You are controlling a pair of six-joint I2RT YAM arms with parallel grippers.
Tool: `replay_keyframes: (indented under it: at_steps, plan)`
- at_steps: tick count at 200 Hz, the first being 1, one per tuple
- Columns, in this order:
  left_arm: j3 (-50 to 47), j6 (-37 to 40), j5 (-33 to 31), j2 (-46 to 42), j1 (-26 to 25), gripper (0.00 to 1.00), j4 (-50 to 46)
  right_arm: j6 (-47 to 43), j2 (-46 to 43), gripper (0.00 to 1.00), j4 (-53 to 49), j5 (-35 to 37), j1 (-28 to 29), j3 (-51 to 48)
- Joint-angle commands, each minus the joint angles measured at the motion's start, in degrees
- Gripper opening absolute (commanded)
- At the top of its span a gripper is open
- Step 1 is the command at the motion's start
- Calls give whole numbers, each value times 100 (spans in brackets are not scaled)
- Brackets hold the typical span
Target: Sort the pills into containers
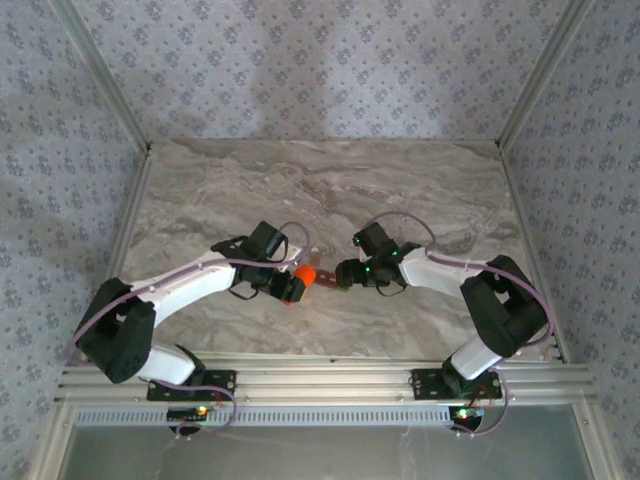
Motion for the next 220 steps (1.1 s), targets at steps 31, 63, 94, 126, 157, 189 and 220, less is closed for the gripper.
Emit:
replay_keyframes:
  at_steps: [31, 63, 94, 126, 157, 189, 220]
  plan:
    - [391, 194, 153, 197, 63, 0, -297, 91, 124, 76, 74, -54, 48, 42]
    - [509, 238, 180, 338, 77, 0, -396, 101, 133, 76, 87, -63, 44, 26]
    - [622, 291, 197, 463, 78, 0, -519, 109, 128, 76, 87, -71, 48, 26]
    - [697, 318, 197, 526, 84, 0, -621, 118, 137, 76, 106, -81, 49, 28]
    - [809, 352, 197, 621, 96, 0, -747, 127, 158, 76, 127, -89, 47, 26]
    - [931, 405, 180, 742, 92, 0, -911, 127, 168, 76, 143, -87, 49, 28]
    - [1004, 414, 168, 822, 107, 0, -911, 127, 167, 76, 152, -89, 48, 23]
